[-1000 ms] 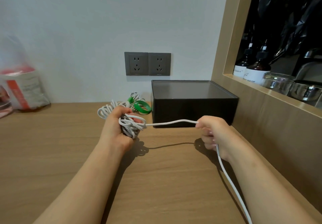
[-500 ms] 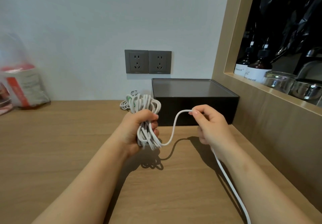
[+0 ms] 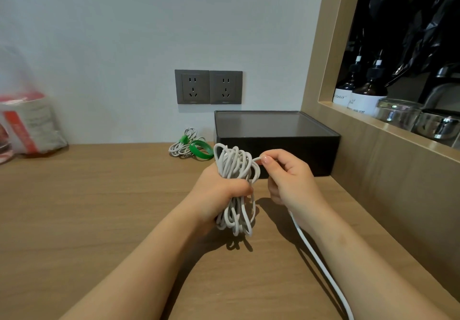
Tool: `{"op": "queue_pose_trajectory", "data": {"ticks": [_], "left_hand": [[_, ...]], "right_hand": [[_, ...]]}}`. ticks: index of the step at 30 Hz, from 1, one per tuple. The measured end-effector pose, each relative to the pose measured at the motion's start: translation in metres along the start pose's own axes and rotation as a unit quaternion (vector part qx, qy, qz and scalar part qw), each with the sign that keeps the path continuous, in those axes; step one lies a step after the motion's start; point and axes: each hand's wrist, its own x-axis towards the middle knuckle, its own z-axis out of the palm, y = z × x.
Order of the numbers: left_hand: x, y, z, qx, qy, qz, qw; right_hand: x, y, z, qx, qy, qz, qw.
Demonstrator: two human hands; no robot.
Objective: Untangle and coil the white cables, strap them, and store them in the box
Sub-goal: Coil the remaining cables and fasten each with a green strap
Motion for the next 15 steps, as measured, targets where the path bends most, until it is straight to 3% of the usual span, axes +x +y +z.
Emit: {"op": "queue_pose_trajectory", "data": {"ticks": [12,15], "left_hand": [[0.0047,-0.0024,-0.0032,0.082,-0.008,0.007,0.997],[0.0046,-0.0023,-0.0037,0.049,-0.034,0.000,0.998]], "right_hand": [[0.0013,0.0040,0.0011,-0.028,0.022,-0.040,0.999],[0.0017,0.0046,0.0017,-0.033,0.024,-0.047,0.998]]}}
